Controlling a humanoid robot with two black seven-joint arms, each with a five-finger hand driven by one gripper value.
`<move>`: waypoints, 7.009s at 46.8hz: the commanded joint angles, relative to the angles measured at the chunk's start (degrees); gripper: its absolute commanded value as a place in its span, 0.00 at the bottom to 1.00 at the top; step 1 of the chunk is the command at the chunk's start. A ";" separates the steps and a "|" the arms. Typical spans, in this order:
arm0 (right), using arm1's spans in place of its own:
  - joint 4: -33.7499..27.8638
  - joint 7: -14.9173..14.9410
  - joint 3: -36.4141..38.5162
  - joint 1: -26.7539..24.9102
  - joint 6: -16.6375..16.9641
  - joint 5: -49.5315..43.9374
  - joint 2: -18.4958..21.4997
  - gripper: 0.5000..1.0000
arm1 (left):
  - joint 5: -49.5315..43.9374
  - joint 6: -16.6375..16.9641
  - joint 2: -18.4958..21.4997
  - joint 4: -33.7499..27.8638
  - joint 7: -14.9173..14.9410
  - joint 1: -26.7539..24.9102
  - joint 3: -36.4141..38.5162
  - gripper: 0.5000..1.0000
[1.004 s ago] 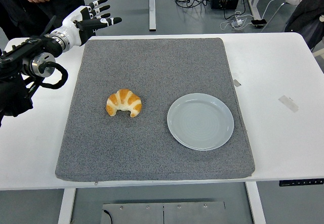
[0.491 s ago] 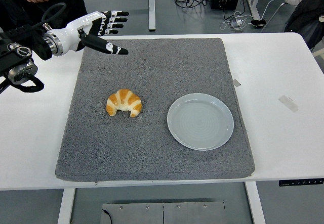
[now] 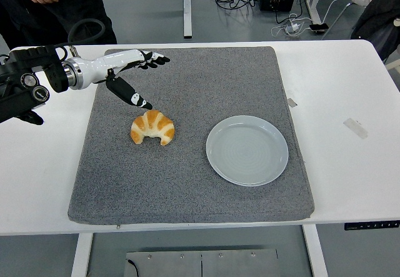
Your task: Place the bread on the plate
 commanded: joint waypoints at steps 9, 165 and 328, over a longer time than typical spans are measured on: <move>0.00 0.00 0.00 0.00 0.00 0.00 0.00 1.00 | 9.94 0.26 0.16 -1.20 0.19 0.54 0.96 0.94; 0.00 0.00 0.00 0.00 0.00 0.00 0.00 1.00 | 17.94 17.58 -5.20 5.31 -2.79 -7.19 10.72 0.00; 0.00 0.00 0.00 0.00 0.00 0.00 0.00 1.00 | 7.14 15.56 -33.06 15.68 -6.93 -9.21 18.81 0.95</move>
